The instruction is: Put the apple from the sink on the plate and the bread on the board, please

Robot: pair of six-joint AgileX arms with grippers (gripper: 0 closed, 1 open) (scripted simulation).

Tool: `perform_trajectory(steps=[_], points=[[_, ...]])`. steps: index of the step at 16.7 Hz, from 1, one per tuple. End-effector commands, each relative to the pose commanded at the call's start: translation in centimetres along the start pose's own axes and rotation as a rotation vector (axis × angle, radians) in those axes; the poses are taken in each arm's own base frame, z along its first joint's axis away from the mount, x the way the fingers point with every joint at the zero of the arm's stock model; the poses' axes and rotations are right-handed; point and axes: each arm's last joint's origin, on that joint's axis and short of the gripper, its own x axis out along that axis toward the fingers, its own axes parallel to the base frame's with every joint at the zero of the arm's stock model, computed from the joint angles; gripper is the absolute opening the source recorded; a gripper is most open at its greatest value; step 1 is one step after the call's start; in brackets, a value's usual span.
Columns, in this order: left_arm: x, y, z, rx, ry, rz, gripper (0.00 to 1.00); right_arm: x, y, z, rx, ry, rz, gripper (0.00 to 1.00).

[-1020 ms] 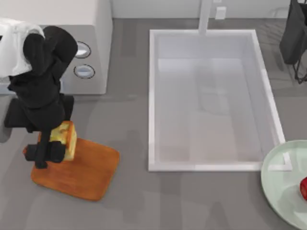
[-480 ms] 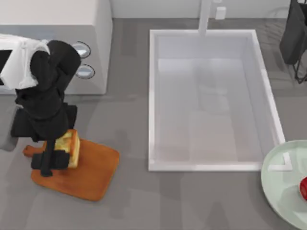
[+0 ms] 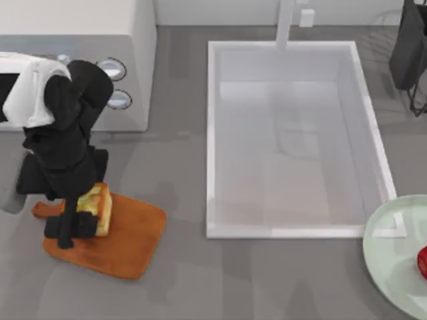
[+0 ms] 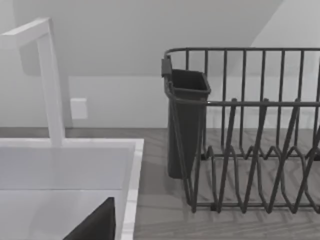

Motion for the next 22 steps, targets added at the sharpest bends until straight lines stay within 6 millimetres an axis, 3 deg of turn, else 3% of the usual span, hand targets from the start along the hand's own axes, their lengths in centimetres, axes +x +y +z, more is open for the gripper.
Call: perform_trajectory(steps=[10,22], points=[[0.0,0.0,0.0,0.0,0.0,0.0,0.98,0.0,0.0,0.0,0.0,0.0,0.0,1.0],[-0.51,0.18,0.3,0.018,0.008,-0.031,1.0,0.0,0.0,0.0,0.0,0.0,0.0,1.0]])
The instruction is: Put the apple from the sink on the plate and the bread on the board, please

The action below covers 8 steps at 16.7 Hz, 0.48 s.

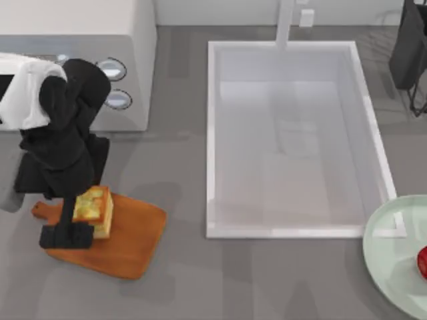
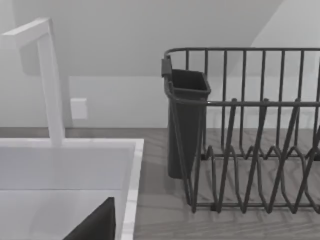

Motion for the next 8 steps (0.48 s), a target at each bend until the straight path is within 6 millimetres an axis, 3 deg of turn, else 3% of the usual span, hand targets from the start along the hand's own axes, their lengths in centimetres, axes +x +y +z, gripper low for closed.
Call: perform_trajectory(steps=[4,8], points=[[-2.3,1.7,1.5,0.129,0.025,-0.153,1.0,0.0,0.0,0.0,0.0,0.0,0.0,1.0],[-5.4,5.9,3.8,0.395,-0.003,-0.416,1.0,0.0,0.0,0.0,0.0,0.0,0.0,1.0]])
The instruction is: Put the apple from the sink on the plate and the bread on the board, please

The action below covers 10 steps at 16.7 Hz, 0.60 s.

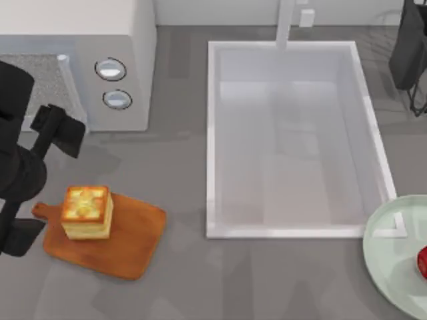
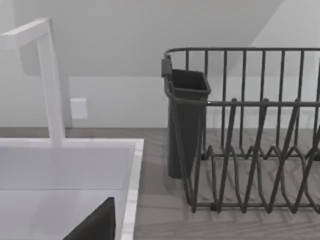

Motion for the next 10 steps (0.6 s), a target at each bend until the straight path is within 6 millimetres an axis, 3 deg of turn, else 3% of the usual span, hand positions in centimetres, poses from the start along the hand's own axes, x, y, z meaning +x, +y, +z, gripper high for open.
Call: perform_trajectory(steps=[5,10], points=[[-4.5,6.6,0.0,0.487,-0.233,-0.35,1.0,0.0,0.0,0.0,0.0,0.0,0.0,1.0],[-4.7,12.3,-0.7,0.89,-0.674,-0.552,1.0,0.0,0.0,0.0,0.0,0.0,0.0,1.0]])
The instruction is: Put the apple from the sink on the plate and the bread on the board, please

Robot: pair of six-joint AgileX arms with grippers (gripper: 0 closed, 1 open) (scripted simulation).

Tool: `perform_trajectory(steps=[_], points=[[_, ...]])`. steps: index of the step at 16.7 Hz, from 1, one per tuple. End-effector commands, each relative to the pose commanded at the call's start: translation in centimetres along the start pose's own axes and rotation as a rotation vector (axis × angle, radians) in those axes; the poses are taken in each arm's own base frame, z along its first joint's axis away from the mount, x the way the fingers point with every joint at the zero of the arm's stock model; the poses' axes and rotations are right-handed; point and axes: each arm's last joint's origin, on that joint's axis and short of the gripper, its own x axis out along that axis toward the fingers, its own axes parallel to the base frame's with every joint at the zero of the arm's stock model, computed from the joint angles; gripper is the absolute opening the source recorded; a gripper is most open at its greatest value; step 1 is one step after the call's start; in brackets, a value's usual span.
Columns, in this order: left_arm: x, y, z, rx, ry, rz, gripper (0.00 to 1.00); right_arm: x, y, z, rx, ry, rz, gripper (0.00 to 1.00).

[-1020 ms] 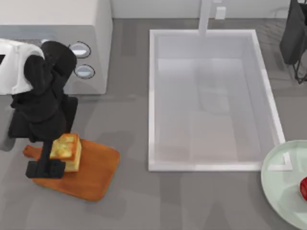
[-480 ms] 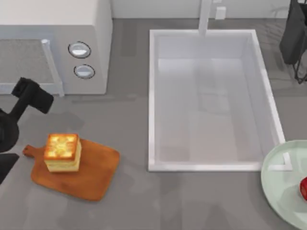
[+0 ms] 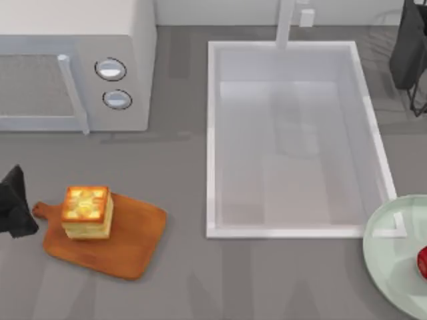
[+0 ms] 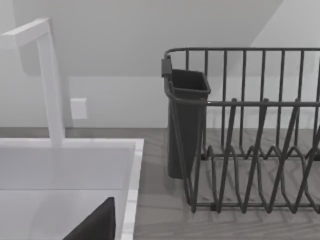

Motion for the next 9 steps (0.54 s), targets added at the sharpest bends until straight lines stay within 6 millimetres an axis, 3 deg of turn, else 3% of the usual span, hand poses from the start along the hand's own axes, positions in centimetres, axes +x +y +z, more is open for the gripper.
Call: perform_trajectory(steps=[4,9], points=[[-0.5,1.2,-2.0,0.224,-0.227,0.011,1.0,0.0,0.0,0.0,0.0,0.0,0.0,1.0],[-0.4,1.5,-2.6,0.288,-0.298,0.026,1.0,0.0,0.0,0.0,0.0,0.0,0.0,1.0]])
